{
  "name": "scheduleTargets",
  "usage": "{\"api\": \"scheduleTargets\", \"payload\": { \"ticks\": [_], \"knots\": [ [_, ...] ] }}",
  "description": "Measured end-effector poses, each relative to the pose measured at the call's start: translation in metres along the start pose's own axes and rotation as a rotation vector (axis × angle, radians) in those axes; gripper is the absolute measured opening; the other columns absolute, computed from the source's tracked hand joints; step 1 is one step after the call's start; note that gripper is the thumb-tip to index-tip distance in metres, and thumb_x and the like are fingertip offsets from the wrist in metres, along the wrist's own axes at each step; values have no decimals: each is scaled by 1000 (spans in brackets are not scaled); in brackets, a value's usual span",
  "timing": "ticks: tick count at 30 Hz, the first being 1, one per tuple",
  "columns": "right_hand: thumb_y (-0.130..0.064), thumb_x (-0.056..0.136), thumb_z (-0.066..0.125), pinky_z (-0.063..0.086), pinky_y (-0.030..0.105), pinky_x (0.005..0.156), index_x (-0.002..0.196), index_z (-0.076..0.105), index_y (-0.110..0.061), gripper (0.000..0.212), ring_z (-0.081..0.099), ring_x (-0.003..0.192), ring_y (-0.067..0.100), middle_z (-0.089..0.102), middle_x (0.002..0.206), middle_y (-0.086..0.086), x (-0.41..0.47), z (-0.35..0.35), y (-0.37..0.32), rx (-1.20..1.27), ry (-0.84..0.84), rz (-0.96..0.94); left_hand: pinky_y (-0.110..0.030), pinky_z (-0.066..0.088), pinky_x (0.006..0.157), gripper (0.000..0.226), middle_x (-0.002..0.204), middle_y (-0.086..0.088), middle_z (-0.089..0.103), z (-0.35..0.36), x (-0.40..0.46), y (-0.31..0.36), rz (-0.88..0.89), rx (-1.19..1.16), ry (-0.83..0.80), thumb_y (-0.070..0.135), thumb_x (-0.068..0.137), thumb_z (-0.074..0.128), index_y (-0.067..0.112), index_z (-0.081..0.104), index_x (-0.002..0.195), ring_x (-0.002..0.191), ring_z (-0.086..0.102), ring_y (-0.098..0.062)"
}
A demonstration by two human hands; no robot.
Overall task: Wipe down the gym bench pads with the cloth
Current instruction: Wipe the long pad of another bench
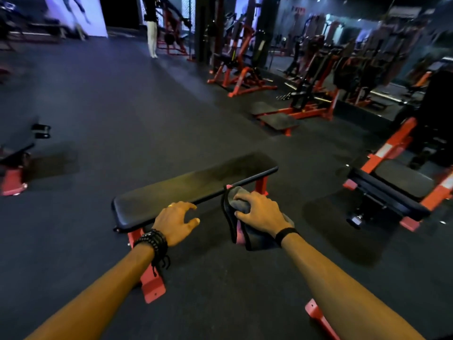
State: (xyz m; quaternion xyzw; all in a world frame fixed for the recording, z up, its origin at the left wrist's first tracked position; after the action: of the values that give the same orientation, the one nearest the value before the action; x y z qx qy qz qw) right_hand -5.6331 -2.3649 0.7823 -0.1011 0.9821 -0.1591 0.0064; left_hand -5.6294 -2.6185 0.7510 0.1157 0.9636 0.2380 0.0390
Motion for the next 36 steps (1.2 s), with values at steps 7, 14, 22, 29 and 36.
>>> {"api": "scheduleTargets", "payload": {
  "ticks": [7, 14, 22, 29, 36],
  "knots": [
    [-47, 88, 59, 50, 42, 81, 131, 50, -36, 45, 58, 109, 29, 55, 124, 5, 79, 5, 101, -113, -8, 1, -37, 40, 106, 47, 138, 0, 54, 47, 137, 37, 38, 29, -67, 44, 94, 57, 22, 52, 136, 127, 48, -21],
    [-46, 88, 59, 48, 41, 83, 131, 51, -36, 44, 58, 109, 28, 55, 124, 5, 167, -33, 206, -102, -35, 54, -35, 39, 105, 48, 137, -2, 54, 73, 275, 100, 69, 49, -88, 43, 95, 56, 20, 52, 136, 127, 48, -22],
    [-48, 89, 59, 47, 41, 86, 132, 49, -38, 45, 57, 112, 27, 54, 126, 4, 289, -33, 322, -88, -98, 96, -38, 38, 108, 49, 139, -3, 53, 129, 439, 122, 61, 47, -144, 46, 94, 55, 21, 51, 136, 130, 46, -23],
    [-47, 89, 59, 48, 41, 89, 132, 50, -37, 45, 57, 113, 26, 54, 126, 4, 408, -73, 430, -106, -132, 168, -39, 38, 107, 47, 139, -3, 54, 160, 597, 157, 13, -88, -145, 45, 93, 58, 21, 55, 134, 129, 47, -24],
    [-48, 90, 58, 46, 41, 91, 138, 46, -38, 50, 53, 118, 25, 50, 132, 3, 488, -84, 530, -95, -185, 196, -38, 39, 106, 47, 139, -2, 53, 202, 713, 196, -57, -78, -251, 47, 93, 57, 23, 54, 134, 129, 46, -23]
  ]
}}
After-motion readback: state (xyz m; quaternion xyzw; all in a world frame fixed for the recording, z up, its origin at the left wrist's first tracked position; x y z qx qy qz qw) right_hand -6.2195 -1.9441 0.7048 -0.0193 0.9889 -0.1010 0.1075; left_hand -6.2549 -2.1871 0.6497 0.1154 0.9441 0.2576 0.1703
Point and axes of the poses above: each hand's wrist, its own x-axis towards the middle knuckle, its own z-axis out of the palm, y = z × x, the point moved 1 cm from there along x, towards the middle knuckle
